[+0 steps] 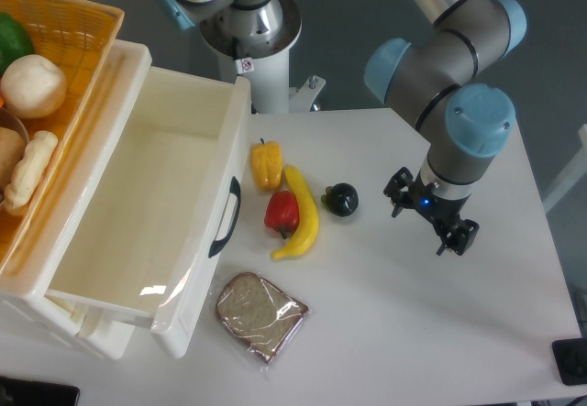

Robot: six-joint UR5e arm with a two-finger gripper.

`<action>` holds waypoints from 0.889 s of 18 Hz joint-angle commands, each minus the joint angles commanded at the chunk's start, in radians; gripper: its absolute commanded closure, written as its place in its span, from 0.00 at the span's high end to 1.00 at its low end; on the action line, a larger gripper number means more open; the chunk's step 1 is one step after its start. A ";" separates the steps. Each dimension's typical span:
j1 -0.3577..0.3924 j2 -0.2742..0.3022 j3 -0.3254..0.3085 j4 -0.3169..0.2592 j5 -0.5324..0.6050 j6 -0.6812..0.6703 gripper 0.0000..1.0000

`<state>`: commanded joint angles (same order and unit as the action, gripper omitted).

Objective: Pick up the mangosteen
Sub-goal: 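Move the open gripper over the dark round mangosteen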

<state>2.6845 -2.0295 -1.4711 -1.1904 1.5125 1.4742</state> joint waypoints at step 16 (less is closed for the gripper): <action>-0.003 0.066 -0.185 0.049 -0.011 -0.025 1.00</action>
<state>2.6814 -1.9637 -1.6565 -1.1413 1.5018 1.4496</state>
